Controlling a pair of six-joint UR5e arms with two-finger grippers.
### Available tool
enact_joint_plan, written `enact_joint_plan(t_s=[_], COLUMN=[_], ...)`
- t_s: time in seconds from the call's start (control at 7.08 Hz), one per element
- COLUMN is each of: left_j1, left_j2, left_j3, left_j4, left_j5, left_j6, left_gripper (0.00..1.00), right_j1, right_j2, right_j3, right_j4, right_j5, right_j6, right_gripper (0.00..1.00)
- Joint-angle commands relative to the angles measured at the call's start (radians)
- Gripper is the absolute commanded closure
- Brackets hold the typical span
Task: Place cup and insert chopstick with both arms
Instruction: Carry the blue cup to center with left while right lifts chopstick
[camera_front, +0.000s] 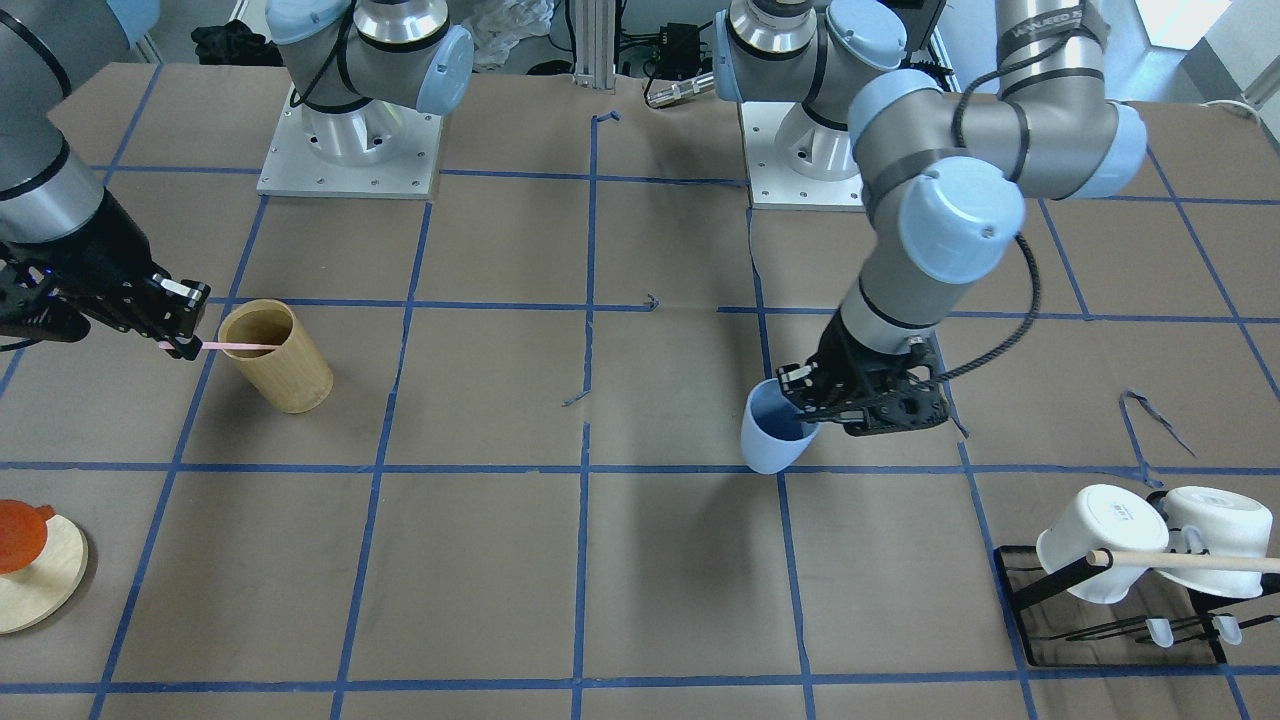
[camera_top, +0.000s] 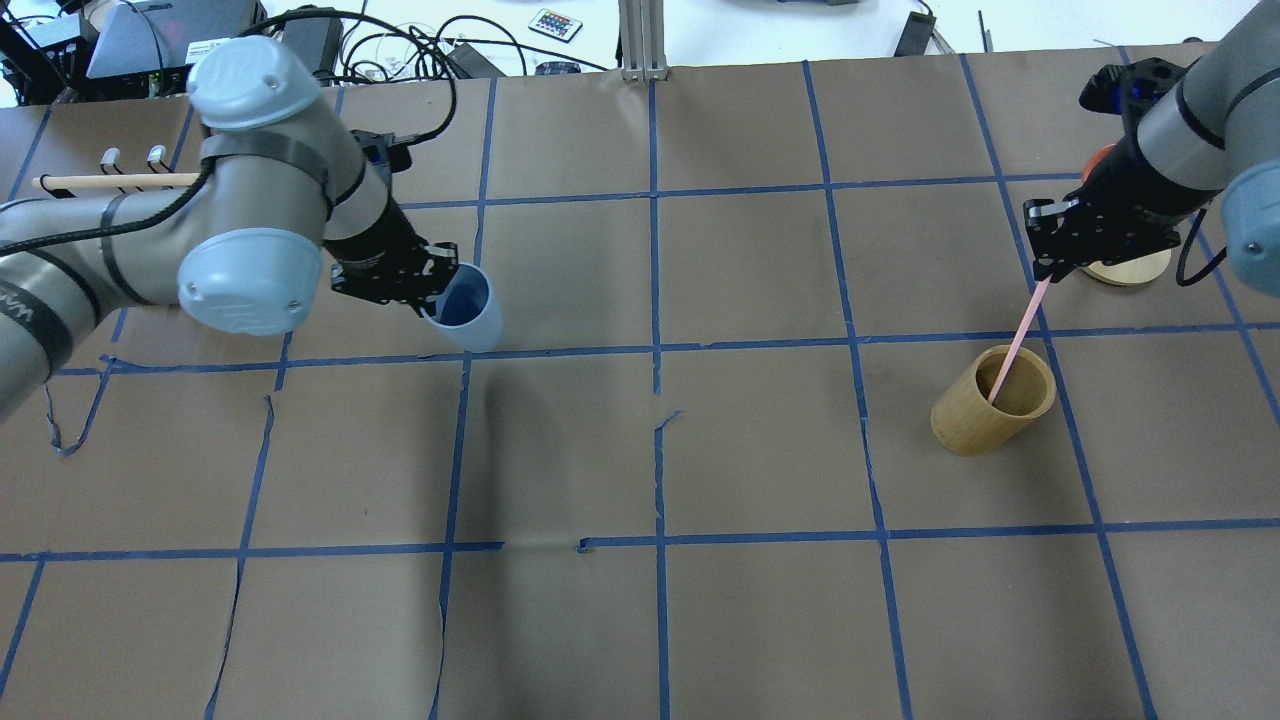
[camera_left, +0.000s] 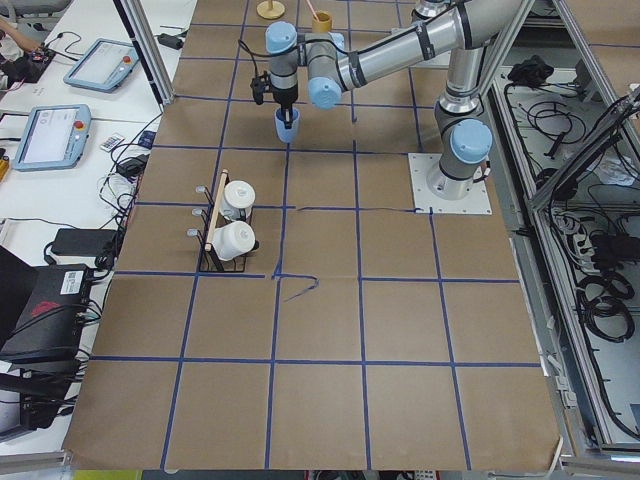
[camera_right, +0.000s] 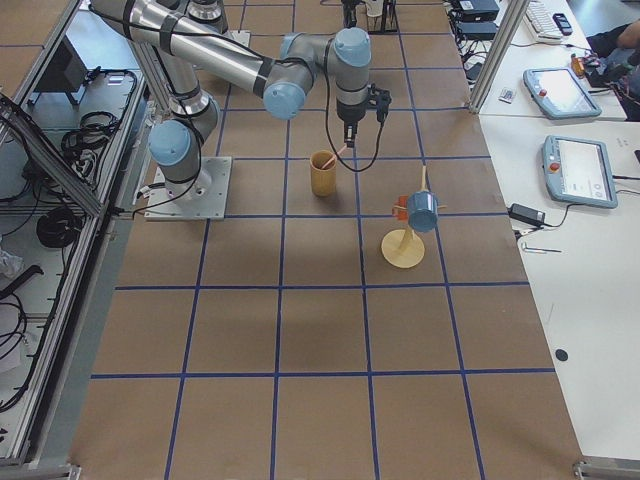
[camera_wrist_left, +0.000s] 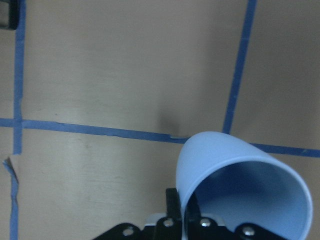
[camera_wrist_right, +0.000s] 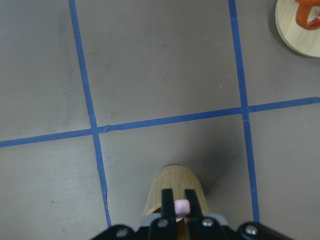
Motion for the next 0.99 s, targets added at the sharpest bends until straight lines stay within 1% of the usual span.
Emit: enact_joint_plan(t_s=[0.0, 0.14, 0.28, 0.42, 0.57, 0.71, 0.85], left_j1=[-0.169, -0.216, -0.266, -0.293, -0.309, -0.327, -0.336], left_j2=[-0.043, -0.077, -0.112, -0.149, -0.172, -0.186, -0.194], left_j3=[0.038, 0.039, 0.039, 0.039, 0.039, 0.041, 0.039], left_j4=[0.054, 0.101, 0.169, 0.204, 0.234, 0.238, 0.239], left_j5=[-0.001, -0.002, -0.002, 0.001, 0.001, -0.001, 0.004], left_j6=[-0.274, -0.346, -0.453, -0.487, -0.506, -0.549, -0.548], left_gripper=[1.00, 1.00, 1.00, 1.00, 1.00, 1.00, 1.00], right_j1=[0.000, 0.000, 0.000, 0.002, 0.005, 0.014, 0.032], right_j2=[-0.002, -0.002, 0.001, 0.004, 0.004, 0.003, 0.003], right_j3=[-0.110, -0.159, -0.199, -0.224, -0.227, -0.227, -0.227], right_j4=[0.119, 0.174, 0.190, 0.204, 0.205, 0.201, 0.184], right_j5=[0.000, 0.005, 0.002, 0.007, 0.007, 0.008, 0.008], right_j6=[0.000, -0.001, -0.018, -0.020, -0.020, -0.017, -0.009], right_gripper=[1.00, 1.00, 1.00, 1.00, 1.00, 1.00, 1.00])
